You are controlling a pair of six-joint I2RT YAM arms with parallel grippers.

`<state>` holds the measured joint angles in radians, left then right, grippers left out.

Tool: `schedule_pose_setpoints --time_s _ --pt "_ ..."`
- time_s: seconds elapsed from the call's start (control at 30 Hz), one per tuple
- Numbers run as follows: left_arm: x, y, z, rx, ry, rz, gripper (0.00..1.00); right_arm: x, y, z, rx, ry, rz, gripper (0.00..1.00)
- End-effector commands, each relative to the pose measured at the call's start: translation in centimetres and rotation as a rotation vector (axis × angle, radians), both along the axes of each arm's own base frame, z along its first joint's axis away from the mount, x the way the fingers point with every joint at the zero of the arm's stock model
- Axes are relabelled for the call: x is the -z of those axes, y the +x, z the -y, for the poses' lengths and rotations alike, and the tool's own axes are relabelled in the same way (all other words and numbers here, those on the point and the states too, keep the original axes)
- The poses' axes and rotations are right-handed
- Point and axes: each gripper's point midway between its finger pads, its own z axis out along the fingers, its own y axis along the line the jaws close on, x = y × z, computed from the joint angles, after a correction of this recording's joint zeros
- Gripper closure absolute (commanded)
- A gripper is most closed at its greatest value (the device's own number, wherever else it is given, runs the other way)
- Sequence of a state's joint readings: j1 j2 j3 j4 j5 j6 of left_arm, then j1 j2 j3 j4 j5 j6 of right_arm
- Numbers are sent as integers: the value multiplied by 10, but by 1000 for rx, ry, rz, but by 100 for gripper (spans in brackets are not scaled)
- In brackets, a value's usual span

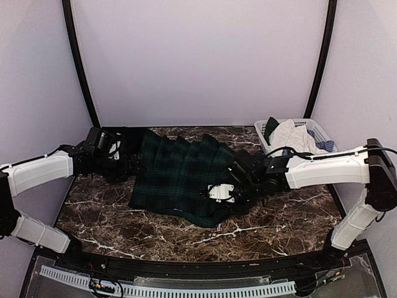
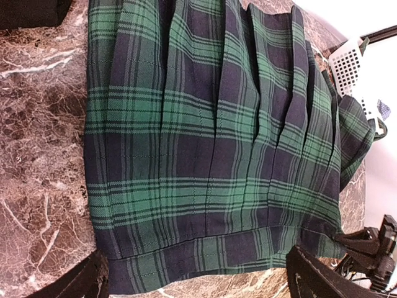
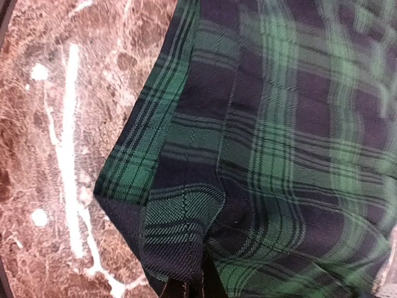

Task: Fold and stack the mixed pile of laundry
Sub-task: Pick up the flattened skirt from the center of the board.

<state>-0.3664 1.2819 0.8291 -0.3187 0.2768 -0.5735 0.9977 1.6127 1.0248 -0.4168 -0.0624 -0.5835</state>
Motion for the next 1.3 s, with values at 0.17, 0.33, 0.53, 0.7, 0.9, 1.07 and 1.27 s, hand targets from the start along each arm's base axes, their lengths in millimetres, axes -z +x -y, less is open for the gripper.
schedule_pose_setpoints --time_s 0.17,0.33,0.53,0.7,0.9,1.07,1.27 --pt "-17 6 4 29 -41 89 1 -176 33 12 168 373 324 100" --pt "-46 9 7 69 -46 265 1 -253 76 56 388 539 427 100" --pt "-73 -25 55 267 -27 554 1 -265 122 86 597 560 391 100" --pt "-37 -85 107 505 58 637 1 -258 139 84 654 553 354 100" --pt "7 -151 167 771 194 817 11 -241 145 82 683 529 322 100" --pt "39 -177 220 1038 324 915 27 -232 143 85 703 530 296 100" --pt "45 -188 286 1190 247 953 57 -230 141 91 713 521 291 100"
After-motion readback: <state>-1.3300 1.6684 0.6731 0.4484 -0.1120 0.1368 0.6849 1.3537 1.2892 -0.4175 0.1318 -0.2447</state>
